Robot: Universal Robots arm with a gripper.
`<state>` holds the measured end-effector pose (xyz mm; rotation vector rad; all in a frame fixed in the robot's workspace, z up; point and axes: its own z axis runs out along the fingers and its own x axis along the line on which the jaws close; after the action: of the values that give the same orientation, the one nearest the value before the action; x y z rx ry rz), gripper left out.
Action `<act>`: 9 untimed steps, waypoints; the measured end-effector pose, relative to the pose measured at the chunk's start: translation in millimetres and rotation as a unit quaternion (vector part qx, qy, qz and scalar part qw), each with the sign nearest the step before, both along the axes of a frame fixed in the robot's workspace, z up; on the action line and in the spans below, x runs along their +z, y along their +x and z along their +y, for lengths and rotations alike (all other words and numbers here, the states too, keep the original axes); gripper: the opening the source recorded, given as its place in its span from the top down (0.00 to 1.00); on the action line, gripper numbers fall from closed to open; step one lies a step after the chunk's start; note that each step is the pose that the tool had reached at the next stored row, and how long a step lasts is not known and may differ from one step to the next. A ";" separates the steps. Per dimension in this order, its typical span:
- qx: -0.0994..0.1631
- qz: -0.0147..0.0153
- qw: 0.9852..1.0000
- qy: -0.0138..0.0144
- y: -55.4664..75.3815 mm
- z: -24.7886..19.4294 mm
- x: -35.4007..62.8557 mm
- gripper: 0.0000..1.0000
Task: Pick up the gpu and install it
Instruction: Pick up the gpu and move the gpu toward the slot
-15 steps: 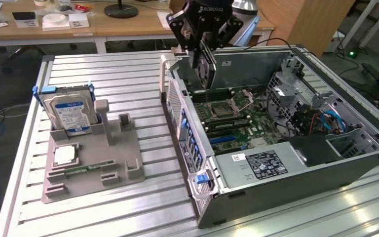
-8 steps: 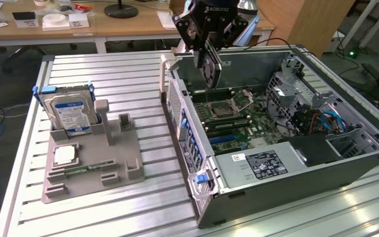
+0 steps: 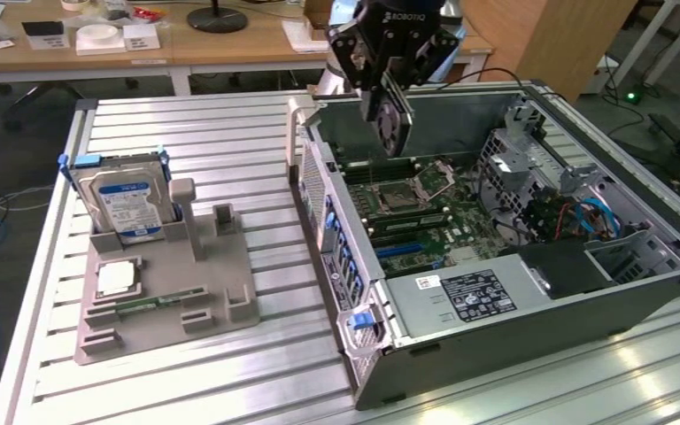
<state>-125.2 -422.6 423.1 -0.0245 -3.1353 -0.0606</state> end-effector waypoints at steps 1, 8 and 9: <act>0.000 0.000 1.000 0.000 1.8 0.0 0.0 0.72; 0.000 0.000 1.000 0.000 16.0 0.0 -0.1 0.72; 0.000 0.000 1.000 0.000 17.8 0.0 -0.1 0.72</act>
<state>-107.4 -422.6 423.0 -0.0244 -3.1353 -0.0607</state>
